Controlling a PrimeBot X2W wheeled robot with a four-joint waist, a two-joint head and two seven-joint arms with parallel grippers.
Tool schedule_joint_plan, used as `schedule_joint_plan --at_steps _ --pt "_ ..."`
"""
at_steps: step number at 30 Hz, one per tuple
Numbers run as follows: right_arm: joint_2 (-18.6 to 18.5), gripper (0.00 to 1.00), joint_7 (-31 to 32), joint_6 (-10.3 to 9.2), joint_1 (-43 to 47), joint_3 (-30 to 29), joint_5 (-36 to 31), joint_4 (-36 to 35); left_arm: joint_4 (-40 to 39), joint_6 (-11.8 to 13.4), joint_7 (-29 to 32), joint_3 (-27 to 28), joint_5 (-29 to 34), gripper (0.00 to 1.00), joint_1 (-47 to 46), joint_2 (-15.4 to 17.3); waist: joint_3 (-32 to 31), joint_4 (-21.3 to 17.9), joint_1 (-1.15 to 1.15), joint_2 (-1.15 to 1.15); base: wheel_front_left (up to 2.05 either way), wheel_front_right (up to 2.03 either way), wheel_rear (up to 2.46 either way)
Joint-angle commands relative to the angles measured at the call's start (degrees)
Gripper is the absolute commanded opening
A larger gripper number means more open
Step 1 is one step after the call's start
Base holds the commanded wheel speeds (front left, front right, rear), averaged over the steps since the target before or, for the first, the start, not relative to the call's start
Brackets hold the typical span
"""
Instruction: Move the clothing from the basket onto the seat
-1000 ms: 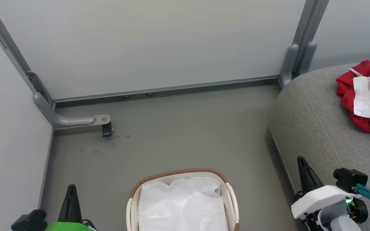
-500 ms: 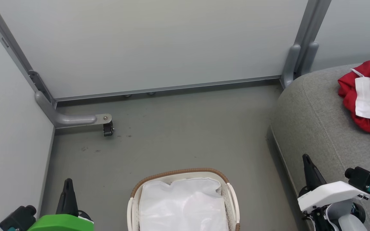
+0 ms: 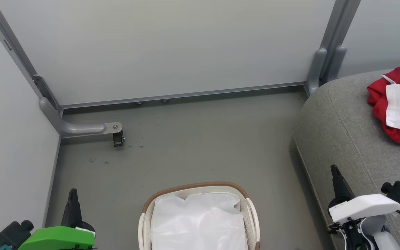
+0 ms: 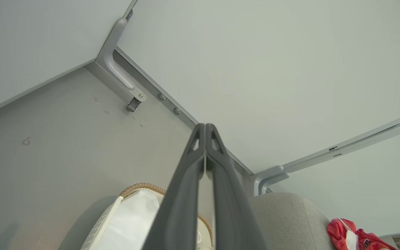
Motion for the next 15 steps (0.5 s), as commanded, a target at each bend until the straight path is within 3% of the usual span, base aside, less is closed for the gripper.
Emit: schedule_joint_plan --at_steps 1,15 --pt "-0.3 0.0 0.5 -0.03 -0.4 -0.3 2.0 -1.0 -0.7 -0.3 0.5 0.4 -1.8 0.0 -1.9 0.4 0.0 0.0 0.0 0.0 0.0 0.0 0.0" --pt "-0.4 0.0 2.9 -0.03 -0.3 -1.2 11.2 -2.0 -0.9 -0.4 3.0 0.9 -10.6 0.0 -3.1 0.4 0.1 0.4 0.0 0.0 0.0 0.0 0.0"
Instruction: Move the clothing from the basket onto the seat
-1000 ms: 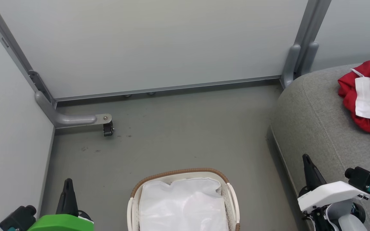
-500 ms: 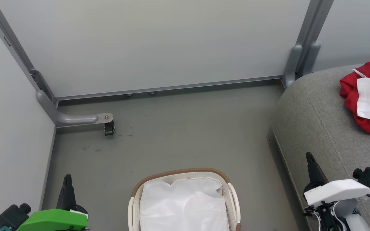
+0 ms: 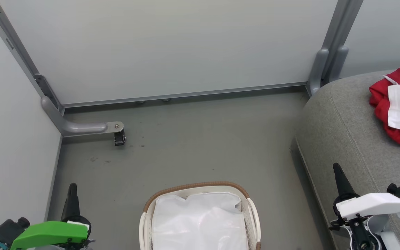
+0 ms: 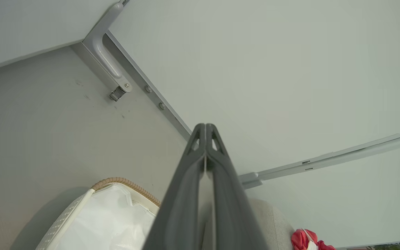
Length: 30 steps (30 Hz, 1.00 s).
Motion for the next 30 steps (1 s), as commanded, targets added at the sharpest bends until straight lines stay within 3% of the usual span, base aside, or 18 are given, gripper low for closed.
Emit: schedule_joint_plan --at_steps 1,30 --pt "-0.4 0.0 0.4 -0.02 -0.3 -0.3 1.6 -0.8 -0.7 -0.2 0.4 0.3 -1.6 0.0 -1.7 0.4 0.0 0.0 0.0 0.0 0.0 0.0 0.0" --pt "-0.4 0.0 4.5 -0.03 -0.1 -1.8 17.5 -2.5 -1.0 -0.5 4.6 1.2 -16.5 0.0 -3.7 0.5 0.1 0.8 0.0 0.0 0.0 0.0 0.0"
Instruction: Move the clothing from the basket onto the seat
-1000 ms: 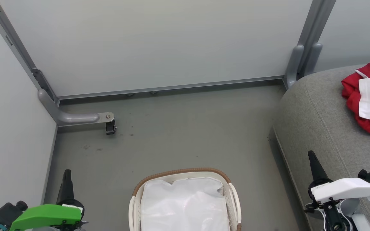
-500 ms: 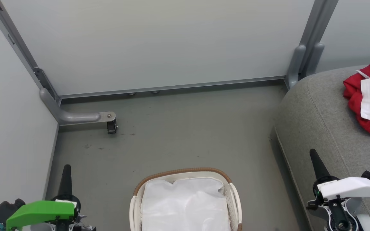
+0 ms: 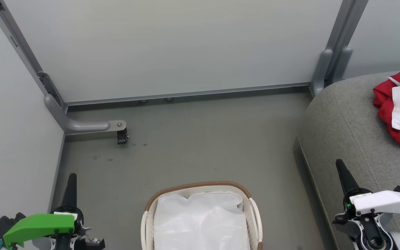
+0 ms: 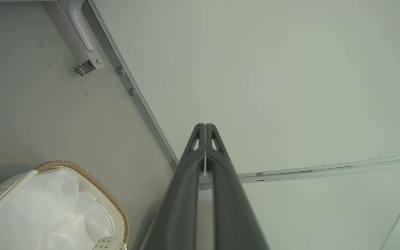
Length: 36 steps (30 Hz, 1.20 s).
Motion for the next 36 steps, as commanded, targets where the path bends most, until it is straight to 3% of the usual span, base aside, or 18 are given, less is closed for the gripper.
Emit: schedule_joint_plan --at_steps 1,36 --pt "-0.4 0.0 0.4 0.0 -0.1 -0.3 1.4 -0.7 -0.5 -0.4 0.5 0.3 -1.2 0.0 -1.5 0.4 0.0 0.0 0.0 0.0 0.0 0.0 0.0" --pt "-0.4 0.0 4.1 -0.01 0.2 -1.6 15.9 -2.2 -0.7 -0.6 4.3 1.1 -14.9 0.0 -3.1 0.5 0.1 0.9 0.0 0.0 0.0 0.0 0.0"
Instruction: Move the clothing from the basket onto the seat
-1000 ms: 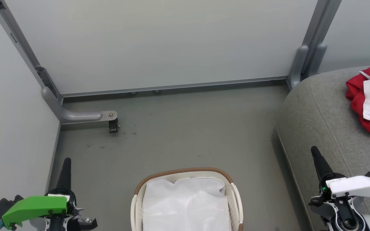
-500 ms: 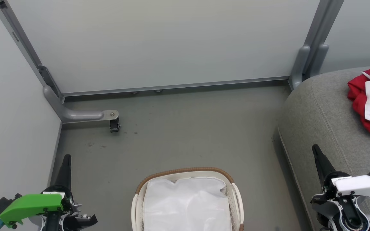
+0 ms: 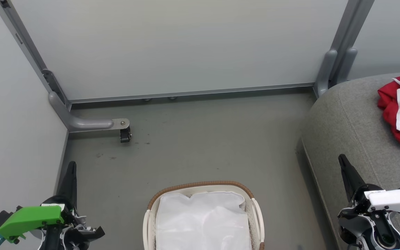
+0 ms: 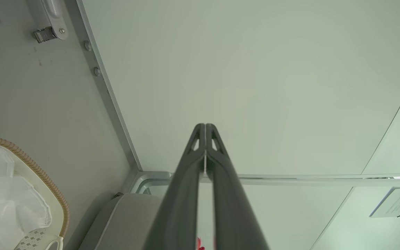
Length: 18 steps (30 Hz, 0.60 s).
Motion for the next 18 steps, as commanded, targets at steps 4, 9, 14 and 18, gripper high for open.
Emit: schedule_joint_plan --at_steps 4,9,14,18 --pt "-0.3 0.0 0.1 0.0 0.2 -0.2 0.5 -0.3 -0.2 -0.3 0.3 0.2 -0.5 0.0 -0.7 0.4 0.0 0.0 0.0 0.0 0.0 0.0 0.0" --pt "-0.3 0.0 0.1 0.0 0.2 -0.2 0.5 -0.3 -0.2 -0.3 0.3 0.2 -0.5 0.0 -0.7 0.4 0.0 0.0 0.0 0.0 0.0 0.0 0.0" --pt "-0.3 0.0 0.1 0.0 0.2 -0.2 0.5 -0.3 -0.2 -0.3 0.3 0.2 -0.5 0.0 -0.7 0.4 0.0 0.0 0.0 0.0 0.0 0.0 0.0" --pt "-0.3 0.0 0.1 0.0 0.2 -0.2 0.5 -0.3 -0.2 -0.3 0.3 0.2 -0.5 0.0 -0.7 0.4 0.0 0.0 0.0 0.0 0.0 0.0 0.0"
